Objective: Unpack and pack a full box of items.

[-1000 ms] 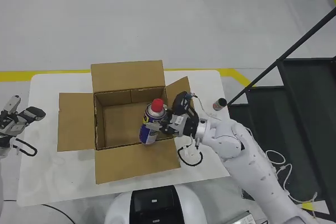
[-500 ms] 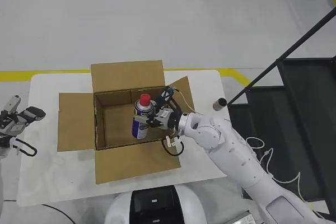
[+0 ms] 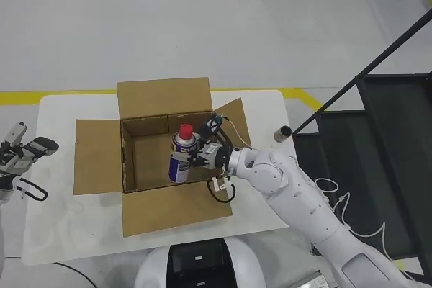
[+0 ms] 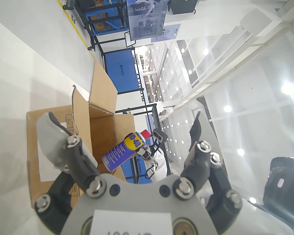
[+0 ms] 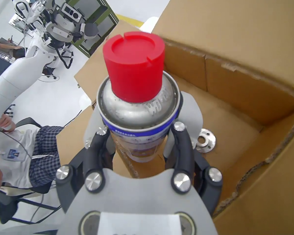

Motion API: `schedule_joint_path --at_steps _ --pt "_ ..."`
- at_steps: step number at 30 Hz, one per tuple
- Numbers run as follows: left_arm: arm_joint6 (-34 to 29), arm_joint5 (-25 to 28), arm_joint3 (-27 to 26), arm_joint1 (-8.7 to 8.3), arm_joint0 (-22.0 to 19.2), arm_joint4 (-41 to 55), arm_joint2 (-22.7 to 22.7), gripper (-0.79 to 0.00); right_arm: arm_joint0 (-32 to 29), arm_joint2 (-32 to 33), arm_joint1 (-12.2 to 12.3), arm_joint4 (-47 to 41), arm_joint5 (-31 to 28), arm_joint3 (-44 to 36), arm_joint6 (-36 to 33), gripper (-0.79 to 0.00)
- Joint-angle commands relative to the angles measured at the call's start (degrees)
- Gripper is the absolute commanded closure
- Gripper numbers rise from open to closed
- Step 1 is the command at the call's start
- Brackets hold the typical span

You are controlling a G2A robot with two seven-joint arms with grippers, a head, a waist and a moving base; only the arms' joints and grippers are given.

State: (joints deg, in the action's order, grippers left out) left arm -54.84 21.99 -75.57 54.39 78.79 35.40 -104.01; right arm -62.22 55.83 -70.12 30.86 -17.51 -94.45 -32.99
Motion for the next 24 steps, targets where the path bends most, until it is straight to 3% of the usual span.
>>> schedule_joint_path --at_steps 1,5,9,24 --pt "0.0 0.0 0.0 0.0 0.0 0.0 0.0 -0.785 1.1 -0.3 -0.1 -3.8 2.9 -2.1 -5.4 0.0" --pt "0.0 0.0 0.0 0.0 0.0 0.0 0.0 -0.785 3.5 -1.4 -0.6 -6.8 7.3 -3.4 -9.5 0.0" --pt "0.0 0.0 0.0 0.0 0.0 0.0 0.0 -0.785 8.5 -4.3 -1.9 -12.2 12.0 2.3 -14.6 0.0" --pt "0.0 0.0 0.0 0.0 0.0 0.0 0.0 -0.785 23.1 -13.8 -7.0 -21.7 17.4 21.4 -20.5 0.0"
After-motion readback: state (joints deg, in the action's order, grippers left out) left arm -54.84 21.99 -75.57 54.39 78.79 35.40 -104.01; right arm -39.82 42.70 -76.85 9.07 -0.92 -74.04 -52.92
